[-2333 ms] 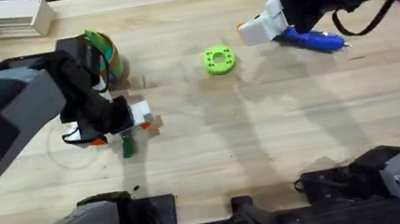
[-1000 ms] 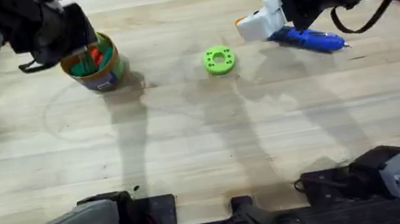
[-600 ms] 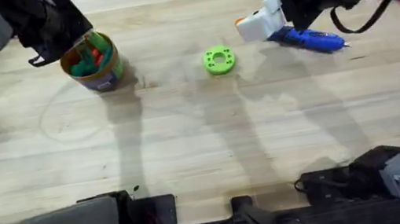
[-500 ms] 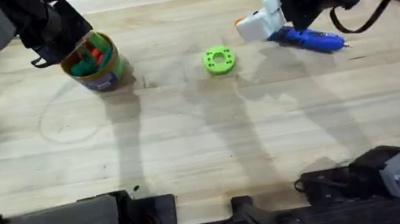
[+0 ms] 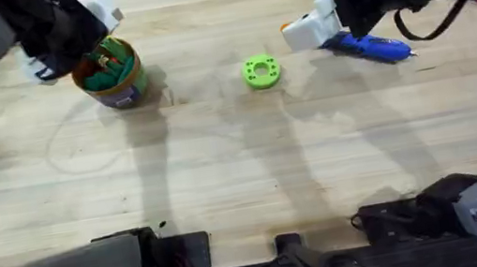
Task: Pick up the gripper from the table and insert it into the empty holder that is missing its gripper. Then pick up a screw, insert it into the mounting hole, and use the screwdriver to tighten it. Finally, clean up the table by picking up the vegetable and placing it into the bucket.
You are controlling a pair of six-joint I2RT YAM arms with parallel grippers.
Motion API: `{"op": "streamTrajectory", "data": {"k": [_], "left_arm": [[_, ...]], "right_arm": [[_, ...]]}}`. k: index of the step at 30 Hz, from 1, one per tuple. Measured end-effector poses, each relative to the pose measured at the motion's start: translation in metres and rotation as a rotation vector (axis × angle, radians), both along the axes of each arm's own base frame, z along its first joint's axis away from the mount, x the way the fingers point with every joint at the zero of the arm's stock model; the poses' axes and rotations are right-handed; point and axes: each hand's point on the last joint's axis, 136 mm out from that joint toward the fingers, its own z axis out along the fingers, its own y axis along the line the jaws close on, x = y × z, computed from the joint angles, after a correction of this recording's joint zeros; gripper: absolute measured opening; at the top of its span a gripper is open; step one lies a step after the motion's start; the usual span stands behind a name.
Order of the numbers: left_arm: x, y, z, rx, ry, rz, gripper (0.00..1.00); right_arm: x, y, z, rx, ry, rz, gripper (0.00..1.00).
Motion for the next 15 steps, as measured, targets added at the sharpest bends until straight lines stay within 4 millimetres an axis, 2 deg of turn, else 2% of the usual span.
{"op": "streamTrajectory", "data": {"k": [1,3,6,9,12,15], "left_arm": [[-0.019,-0.004,0.022,0.040,-0.009,-0.062,0.986],[-0.037,-0.011,0.036,0.077,0.001,-0.130,0.987],[-0.069,-0.026,0.051,0.132,0.035,-0.264,0.987],[-0.097,-0.042,0.058,0.171,0.073,-0.417,0.987],[-0.114,-0.055,0.062,0.196,0.083,-0.539,0.987],[-0.118,-0.061,0.067,0.214,0.065,-0.596,0.987]], "right_arm": [[-0.008,-0.003,0.004,0.000,0.000,0.000,0.989],[-0.016,-0.005,0.012,0.005,-0.014,0.000,0.989],[-0.031,-0.010,0.026,0.013,-0.040,0.000,0.989],[-0.047,-0.016,0.031,0.012,-0.035,0.000,0.989],[-0.059,-0.019,0.029,0.004,-0.010,0.000,0.989],[-0.065,-0.021,0.024,-0.005,0.021,0.002,0.989]]}}
